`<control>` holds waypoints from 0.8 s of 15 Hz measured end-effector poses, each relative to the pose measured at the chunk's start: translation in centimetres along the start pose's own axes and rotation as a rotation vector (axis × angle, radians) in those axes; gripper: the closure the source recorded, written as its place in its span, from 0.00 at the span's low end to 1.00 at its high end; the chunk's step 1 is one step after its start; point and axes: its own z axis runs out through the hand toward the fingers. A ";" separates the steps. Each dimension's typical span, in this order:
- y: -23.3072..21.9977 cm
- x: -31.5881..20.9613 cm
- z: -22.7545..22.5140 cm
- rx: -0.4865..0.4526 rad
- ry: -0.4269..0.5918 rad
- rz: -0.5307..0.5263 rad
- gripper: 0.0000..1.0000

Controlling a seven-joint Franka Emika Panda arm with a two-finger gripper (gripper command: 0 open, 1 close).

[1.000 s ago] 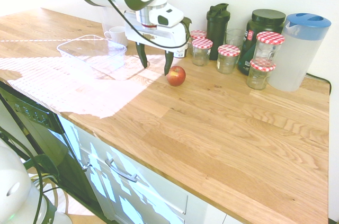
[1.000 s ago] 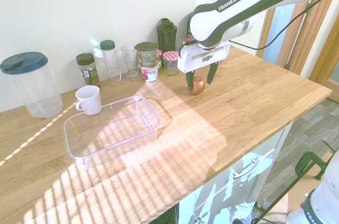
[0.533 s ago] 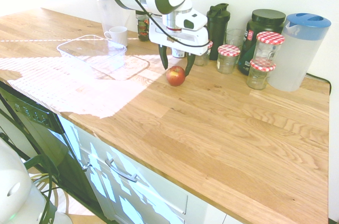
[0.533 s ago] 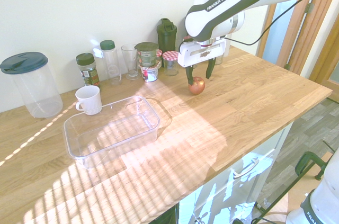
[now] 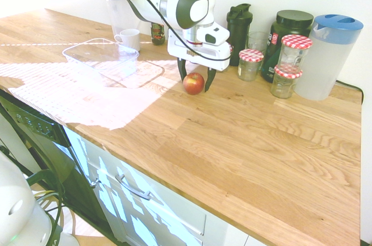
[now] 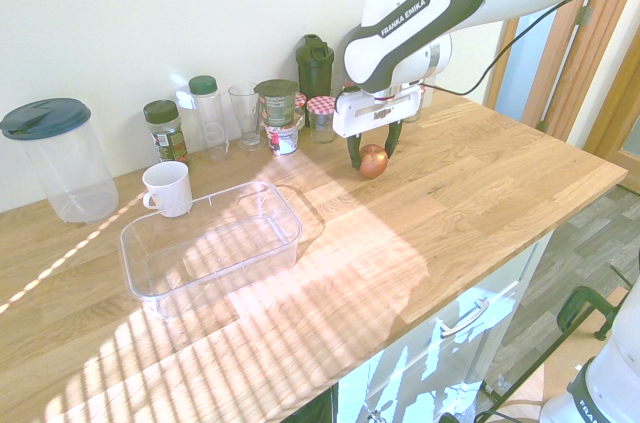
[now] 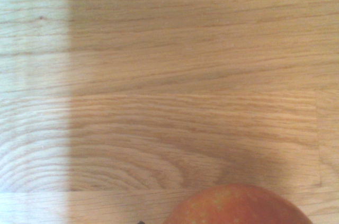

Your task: Put the apple into the container

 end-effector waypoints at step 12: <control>-4.1 -4.2 -9.7 0.105 0.016 -0.071 1.00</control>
